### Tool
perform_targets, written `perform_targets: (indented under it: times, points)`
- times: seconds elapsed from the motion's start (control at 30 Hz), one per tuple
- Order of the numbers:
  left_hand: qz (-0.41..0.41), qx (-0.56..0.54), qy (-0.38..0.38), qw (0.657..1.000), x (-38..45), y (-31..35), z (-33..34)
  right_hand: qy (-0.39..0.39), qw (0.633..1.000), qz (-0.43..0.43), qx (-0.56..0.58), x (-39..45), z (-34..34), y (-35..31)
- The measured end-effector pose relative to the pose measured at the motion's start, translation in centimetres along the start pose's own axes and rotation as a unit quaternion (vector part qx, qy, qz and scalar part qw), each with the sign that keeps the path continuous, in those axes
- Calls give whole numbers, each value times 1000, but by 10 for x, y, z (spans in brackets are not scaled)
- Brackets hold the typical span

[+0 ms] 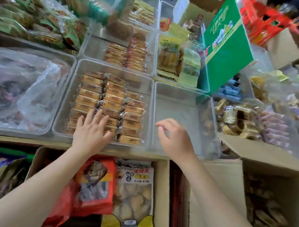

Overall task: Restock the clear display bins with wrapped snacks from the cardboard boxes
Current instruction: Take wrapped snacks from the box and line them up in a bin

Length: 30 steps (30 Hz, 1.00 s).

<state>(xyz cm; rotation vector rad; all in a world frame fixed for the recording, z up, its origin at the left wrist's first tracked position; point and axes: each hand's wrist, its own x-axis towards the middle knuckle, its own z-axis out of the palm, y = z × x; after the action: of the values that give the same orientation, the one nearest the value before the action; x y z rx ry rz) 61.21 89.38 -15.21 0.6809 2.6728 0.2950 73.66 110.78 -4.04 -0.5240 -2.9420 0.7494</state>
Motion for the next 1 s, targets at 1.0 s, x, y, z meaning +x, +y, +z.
perform_targets:
  times: [1.0]
  points:
    - [279, -53, 48, 958, -108, 397, 24, -251, 909, 233, -236, -140, -17, 384]
